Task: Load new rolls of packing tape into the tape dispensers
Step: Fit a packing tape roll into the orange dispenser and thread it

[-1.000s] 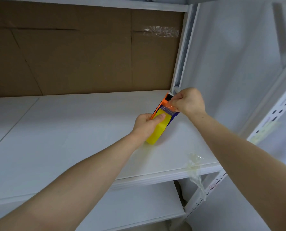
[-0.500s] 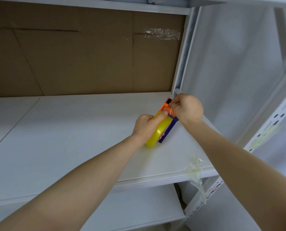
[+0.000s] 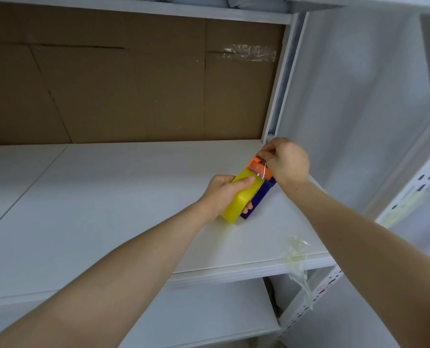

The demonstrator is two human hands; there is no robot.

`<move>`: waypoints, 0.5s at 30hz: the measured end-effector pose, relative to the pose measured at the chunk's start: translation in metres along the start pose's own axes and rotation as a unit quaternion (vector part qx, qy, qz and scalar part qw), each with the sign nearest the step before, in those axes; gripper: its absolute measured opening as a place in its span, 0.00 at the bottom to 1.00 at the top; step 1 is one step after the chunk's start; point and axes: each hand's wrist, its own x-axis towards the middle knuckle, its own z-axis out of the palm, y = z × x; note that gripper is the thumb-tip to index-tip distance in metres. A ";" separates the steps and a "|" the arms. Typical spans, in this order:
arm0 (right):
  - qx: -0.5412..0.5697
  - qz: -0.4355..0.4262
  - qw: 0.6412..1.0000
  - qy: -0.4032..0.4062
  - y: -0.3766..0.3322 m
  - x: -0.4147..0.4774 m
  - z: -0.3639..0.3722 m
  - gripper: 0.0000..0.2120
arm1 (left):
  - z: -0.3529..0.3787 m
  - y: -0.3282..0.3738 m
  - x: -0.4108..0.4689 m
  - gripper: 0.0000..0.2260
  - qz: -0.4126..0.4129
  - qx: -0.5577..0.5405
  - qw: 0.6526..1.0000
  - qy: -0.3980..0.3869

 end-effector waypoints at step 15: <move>0.147 0.107 0.983 -0.020 0.009 0.006 -0.004 0.07 | -0.009 -0.007 -0.001 0.08 0.016 -0.012 0.998 0.061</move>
